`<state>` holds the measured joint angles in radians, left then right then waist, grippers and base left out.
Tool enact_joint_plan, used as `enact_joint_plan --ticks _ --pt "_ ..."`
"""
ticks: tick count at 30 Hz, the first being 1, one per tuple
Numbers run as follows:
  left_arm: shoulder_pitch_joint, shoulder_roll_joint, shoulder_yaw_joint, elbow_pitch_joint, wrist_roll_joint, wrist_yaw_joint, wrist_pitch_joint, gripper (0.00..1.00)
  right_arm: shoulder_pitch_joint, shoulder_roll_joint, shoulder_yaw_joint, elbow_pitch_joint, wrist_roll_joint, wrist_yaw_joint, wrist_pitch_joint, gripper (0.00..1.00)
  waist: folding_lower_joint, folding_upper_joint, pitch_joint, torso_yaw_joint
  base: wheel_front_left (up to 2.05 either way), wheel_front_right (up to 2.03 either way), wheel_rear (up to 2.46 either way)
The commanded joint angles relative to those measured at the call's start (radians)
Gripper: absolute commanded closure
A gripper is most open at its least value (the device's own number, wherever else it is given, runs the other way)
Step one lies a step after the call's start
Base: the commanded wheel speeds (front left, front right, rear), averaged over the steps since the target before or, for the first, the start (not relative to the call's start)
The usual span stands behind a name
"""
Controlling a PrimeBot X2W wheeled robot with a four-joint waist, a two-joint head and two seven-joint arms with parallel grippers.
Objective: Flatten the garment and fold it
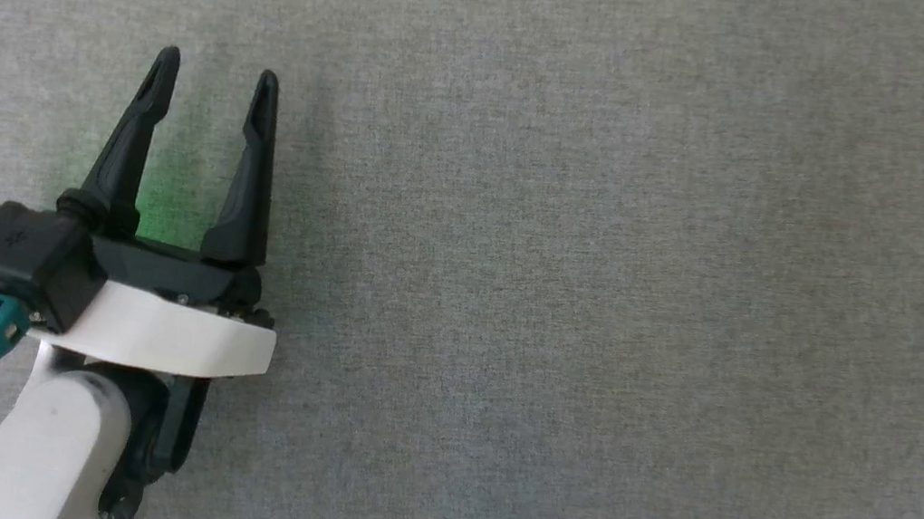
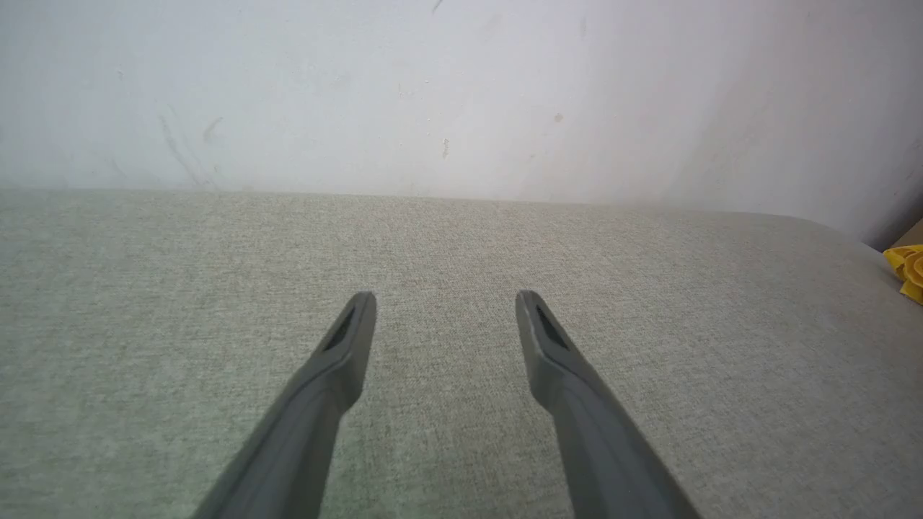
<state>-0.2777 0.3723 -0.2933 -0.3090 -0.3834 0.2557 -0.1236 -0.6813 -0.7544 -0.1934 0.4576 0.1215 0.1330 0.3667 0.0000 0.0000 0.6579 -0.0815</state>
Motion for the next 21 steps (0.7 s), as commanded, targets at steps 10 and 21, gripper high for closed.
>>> enact_joint_plan --ticks 10,21 --pt "0.048 -0.014 0.002 0.060 -0.009 0.019 -0.037 0.00 0.090 0.110 0.025 -0.039 0.046 -0.002 -0.100 0.00 0.0000 0.0000 -0.149 -0.004 0.00 0.00 0.00" --pt "0.167 -0.038 0.003 0.116 -0.060 0.027 -0.071 0.00 0.333 0.323 0.068 -0.282 0.096 -0.002 -0.118 0.00 0.0000 0.0000 -0.393 0.030 0.00 0.00 0.00"
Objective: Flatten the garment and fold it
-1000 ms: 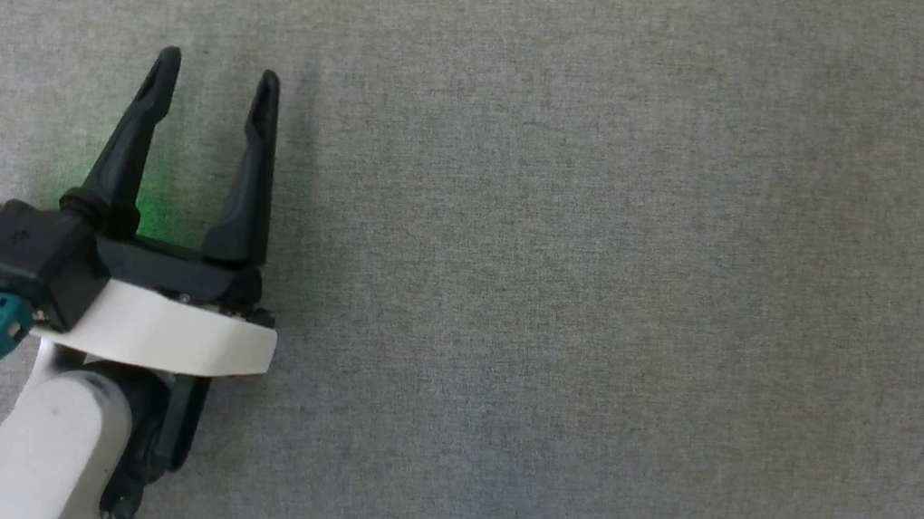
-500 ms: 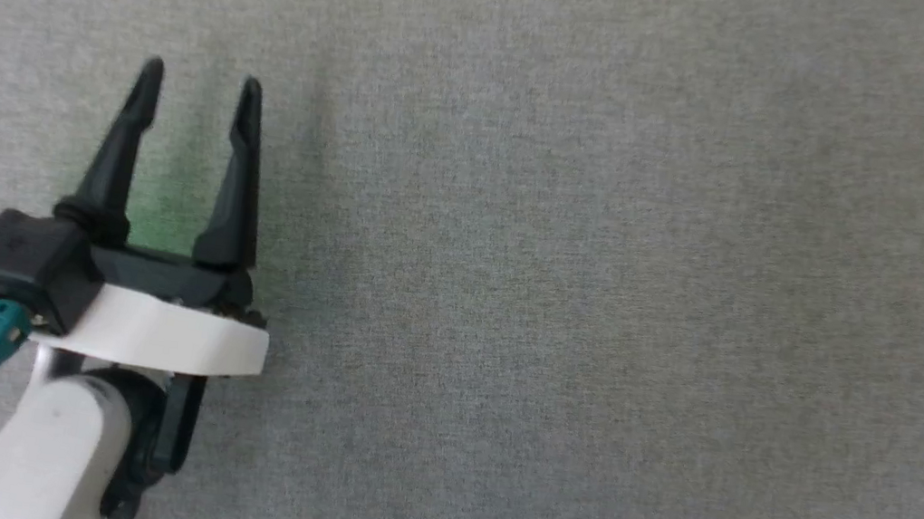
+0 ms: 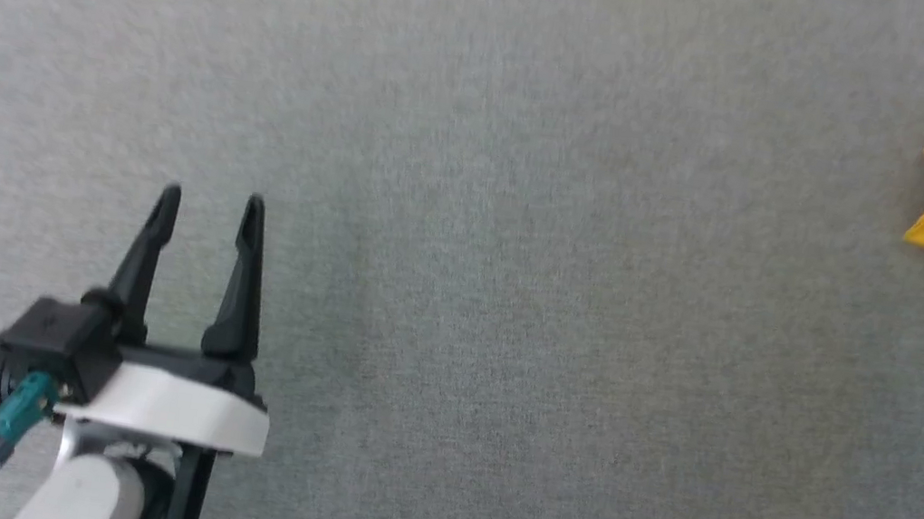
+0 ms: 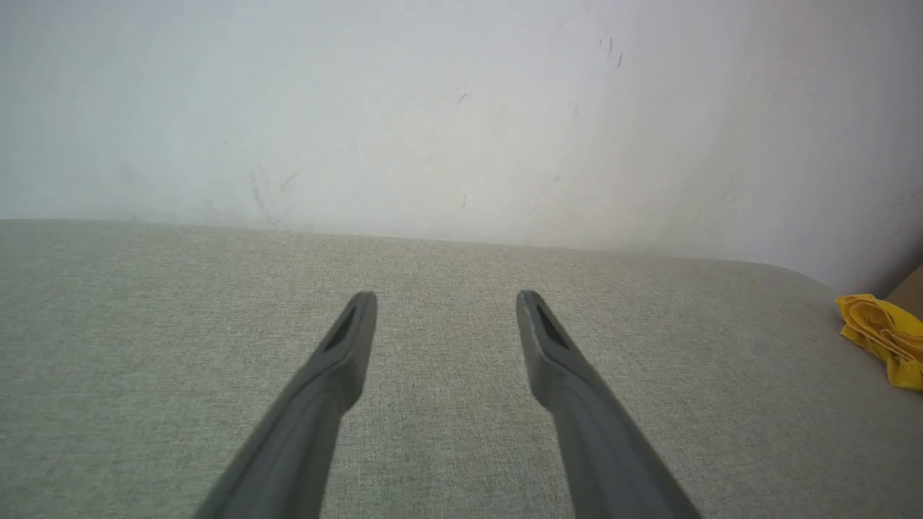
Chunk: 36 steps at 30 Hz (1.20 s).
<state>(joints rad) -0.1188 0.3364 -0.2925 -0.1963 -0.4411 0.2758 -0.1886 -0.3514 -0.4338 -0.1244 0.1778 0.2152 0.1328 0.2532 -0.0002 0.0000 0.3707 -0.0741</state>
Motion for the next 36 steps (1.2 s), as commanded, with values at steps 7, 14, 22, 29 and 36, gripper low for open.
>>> enact_joint_plan --ticks 7,14,22,29,36 --pt "0.086 -0.010 0.015 0.012 -0.035 0.025 -0.005 0.00 0.120 0.099 0.007 -0.180 -0.025 -0.002 -0.056 0.00 0.0002 0.0000 -0.209 0.057 0.00 0.00 0.00" --pt "0.117 -0.008 -0.004 0.027 -0.026 0.028 -0.009 0.00 0.248 0.200 0.013 -0.277 -0.067 -0.002 -0.143 0.00 0.0002 0.0000 -0.274 0.098 0.00 0.00 0.00" --pt "0.164 -0.015 -0.027 0.048 -0.010 0.024 -0.037 0.00 0.378 0.328 0.013 -0.329 -0.174 -0.002 -0.238 0.00 0.0002 0.0000 -0.315 0.110 0.00 0.00 0.00" --pt "0.207 -0.024 -0.038 0.071 0.003 0.012 -0.059 0.00 0.458 0.375 0.023 -0.298 -0.214 -0.002 -0.292 0.00 0.0002 0.0000 -0.324 0.097 0.00 0.00 0.00" --pt "0.238 -0.046 -0.040 0.113 0.000 0.000 -0.068 0.00 0.497 0.383 0.041 -0.241 -0.214 -0.002 -0.325 0.00 0.0002 0.0000 -0.338 0.083 0.00 0.00 0.00"
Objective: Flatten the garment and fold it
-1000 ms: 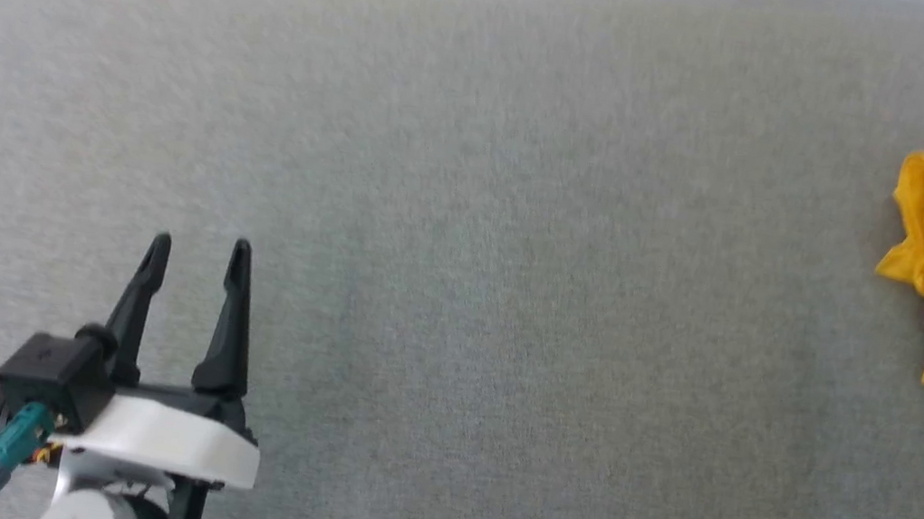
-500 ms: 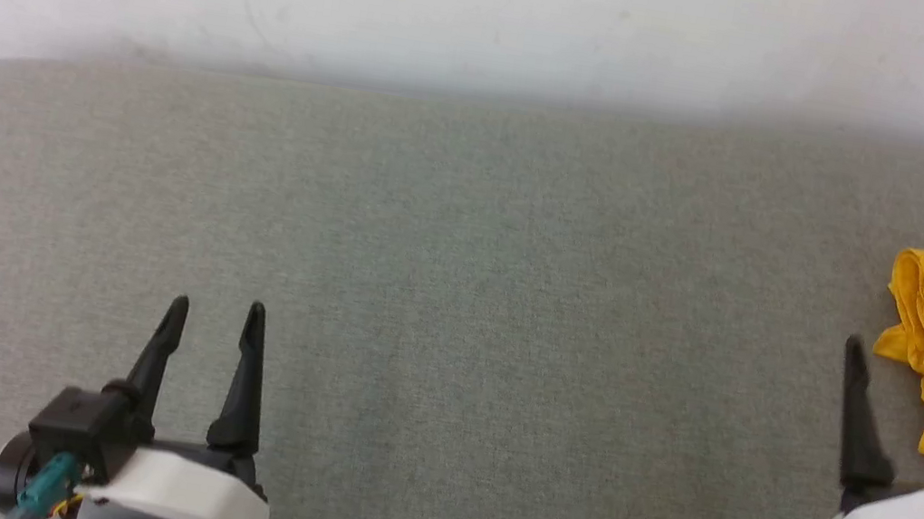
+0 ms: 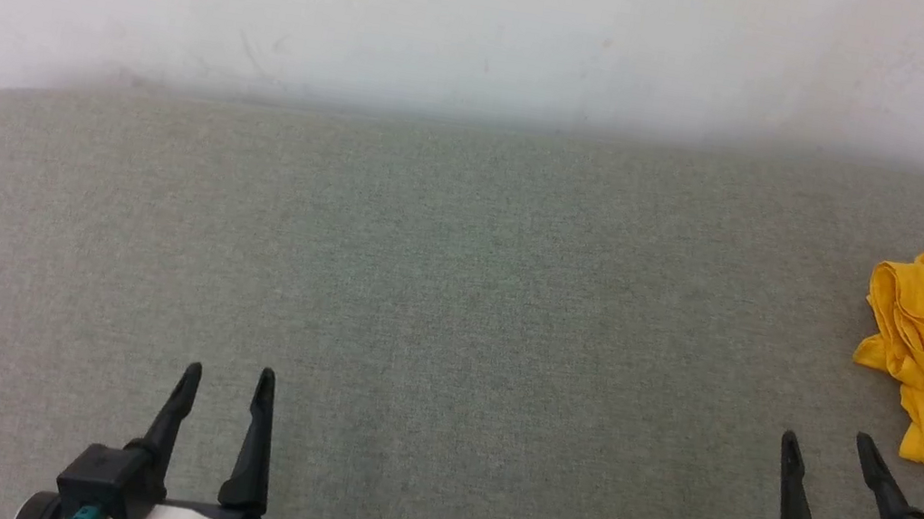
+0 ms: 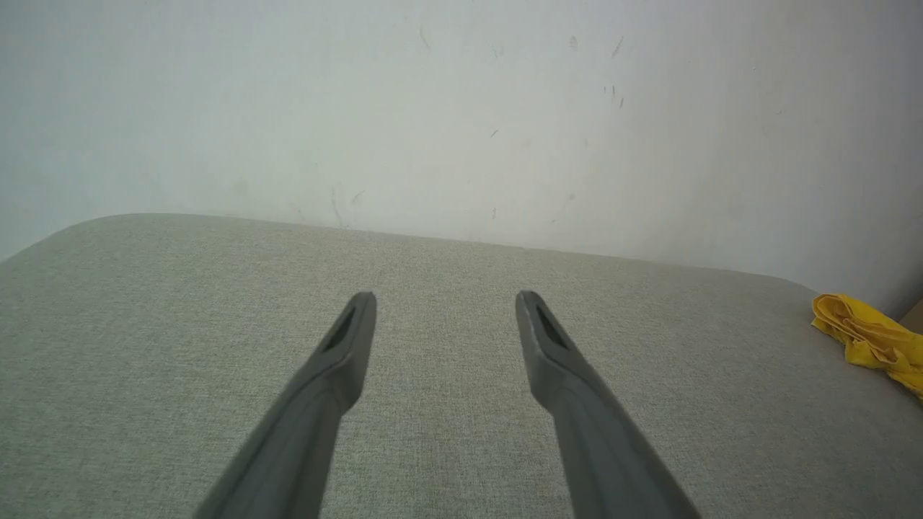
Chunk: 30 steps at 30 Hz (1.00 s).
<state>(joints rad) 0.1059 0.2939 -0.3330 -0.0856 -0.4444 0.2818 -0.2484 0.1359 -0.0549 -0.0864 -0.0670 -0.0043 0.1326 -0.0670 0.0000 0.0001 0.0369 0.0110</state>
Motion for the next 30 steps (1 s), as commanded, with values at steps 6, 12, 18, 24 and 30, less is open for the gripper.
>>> enact_joint_plan --ticks 6,12,18,24,30 --pt "0.031 -0.018 0.004 0.027 0.002 -0.024 -0.011 0.00 0.017 0.004 0.007 0.037 0.040 -0.002 -0.022 0.00 0.0000 -0.0001 -0.021 0.000 0.00 0.00 0.00" --pt "0.049 -0.027 0.013 0.045 -0.003 -0.035 -0.013 0.00 0.026 0.005 0.009 0.055 0.052 -0.002 -0.031 0.00 0.0000 -0.0001 -0.026 0.006 0.00 0.00 0.00" --pt "0.054 -0.031 0.020 0.061 0.000 -0.041 -0.013 0.00 0.025 0.005 0.011 0.063 0.057 -0.002 -0.035 0.00 0.0000 -0.0001 -0.023 0.011 0.00 0.00 0.00" --pt "0.037 -0.033 0.017 0.060 0.001 -0.036 -0.005 1.00 0.014 0.000 0.009 0.061 0.049 0.000 -0.030 1.00 0.0000 -0.0001 -0.023 0.011 0.00 0.00 0.00" --pt "0.030 -0.044 0.032 0.061 0.023 -0.048 0.007 1.00 0.006 0.000 0.013 0.061 0.047 0.000 -0.025 1.00 0.0000 -0.0001 -0.024 0.010 0.00 0.00 0.00"
